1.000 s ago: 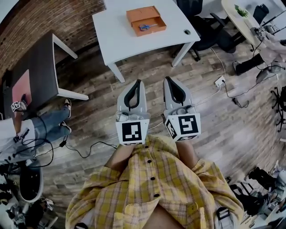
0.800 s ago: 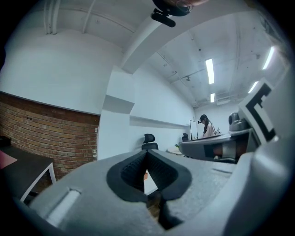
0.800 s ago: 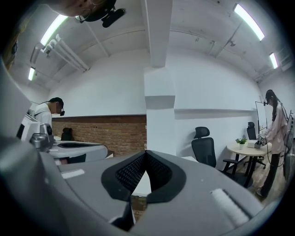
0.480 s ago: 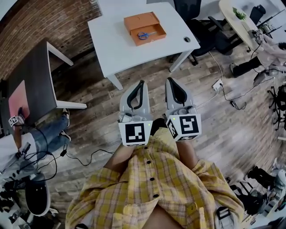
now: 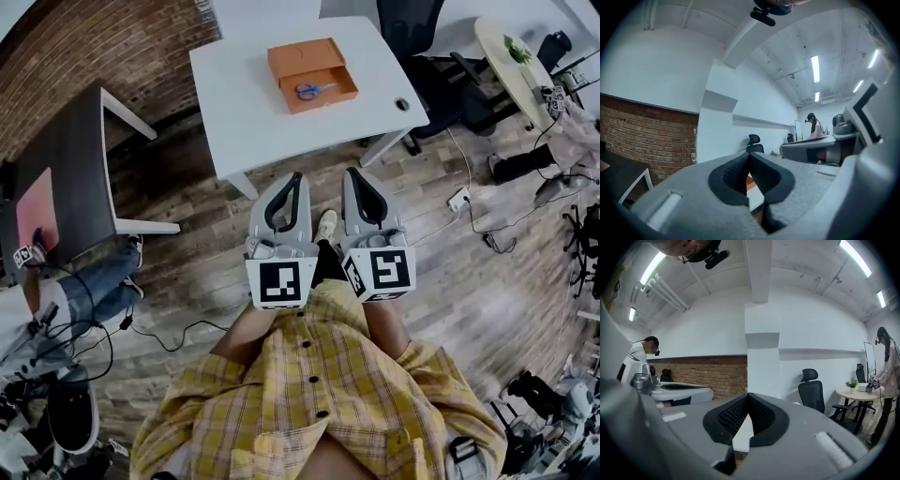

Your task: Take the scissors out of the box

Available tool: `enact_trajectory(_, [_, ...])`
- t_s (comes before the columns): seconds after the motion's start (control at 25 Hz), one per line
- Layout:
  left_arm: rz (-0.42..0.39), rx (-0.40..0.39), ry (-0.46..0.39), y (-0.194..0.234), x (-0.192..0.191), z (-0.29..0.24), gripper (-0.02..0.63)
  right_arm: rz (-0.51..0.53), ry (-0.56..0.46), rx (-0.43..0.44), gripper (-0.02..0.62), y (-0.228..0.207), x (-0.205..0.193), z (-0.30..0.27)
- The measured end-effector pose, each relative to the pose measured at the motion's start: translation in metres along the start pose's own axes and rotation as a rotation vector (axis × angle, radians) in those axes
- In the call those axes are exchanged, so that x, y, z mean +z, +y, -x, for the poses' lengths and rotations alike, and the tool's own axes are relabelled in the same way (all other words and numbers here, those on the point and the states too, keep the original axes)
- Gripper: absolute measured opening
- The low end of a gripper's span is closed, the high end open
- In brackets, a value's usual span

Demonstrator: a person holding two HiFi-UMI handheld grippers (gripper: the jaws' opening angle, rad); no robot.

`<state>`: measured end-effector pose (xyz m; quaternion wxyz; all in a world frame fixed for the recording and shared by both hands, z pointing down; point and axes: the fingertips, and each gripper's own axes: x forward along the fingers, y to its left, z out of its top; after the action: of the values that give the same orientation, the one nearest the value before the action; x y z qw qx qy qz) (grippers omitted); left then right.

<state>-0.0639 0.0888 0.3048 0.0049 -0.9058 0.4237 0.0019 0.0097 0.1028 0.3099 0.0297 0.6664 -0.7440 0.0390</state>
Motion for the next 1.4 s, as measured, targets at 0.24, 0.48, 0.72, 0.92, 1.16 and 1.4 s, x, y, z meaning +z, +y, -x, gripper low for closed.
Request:
enact_trajectory(0.24, [-0.039, 0.036, 0.058, 0.016, -0.015, -0.071, 0.002, -0.027, -0.005, 0.042, 0.005, -0.043, 0.001, -0.063])
enact_trajectory(0.48, [-0.074, 0.071, 0.071, 0.03, -0.012, -0.136, 0.002, -0.064, 0.008, 0.122, 0.005, -0.078, 0.006, -0.125])
enact_trajectory(0.72, [-0.054, 0.147, 0.1, 0.047, -0.014, -0.19, 0.002, -0.045, 0.021, 0.189, 0.005, -0.109, 0.016, -0.176])
enact_trajectory(0.92, [-0.043, 0.205, 0.109, 0.056, -0.015, -0.22, 0.002, -0.037, 0.039, 0.248, 0.005, -0.124, 0.015, -0.205])
enact_trajectory(1.16, [-0.043, 0.247, 0.146, 0.064, -0.027, -0.236, 0.002, -0.049, 0.083, 0.312, 0.005, -0.128, 0.002, -0.228])
enact_trajectory(1.4, [-0.024, 0.245, 0.162, 0.078, -0.04, -0.252, 0.002, -0.06, 0.123, 0.32, 0.005, -0.127, -0.013, -0.252])
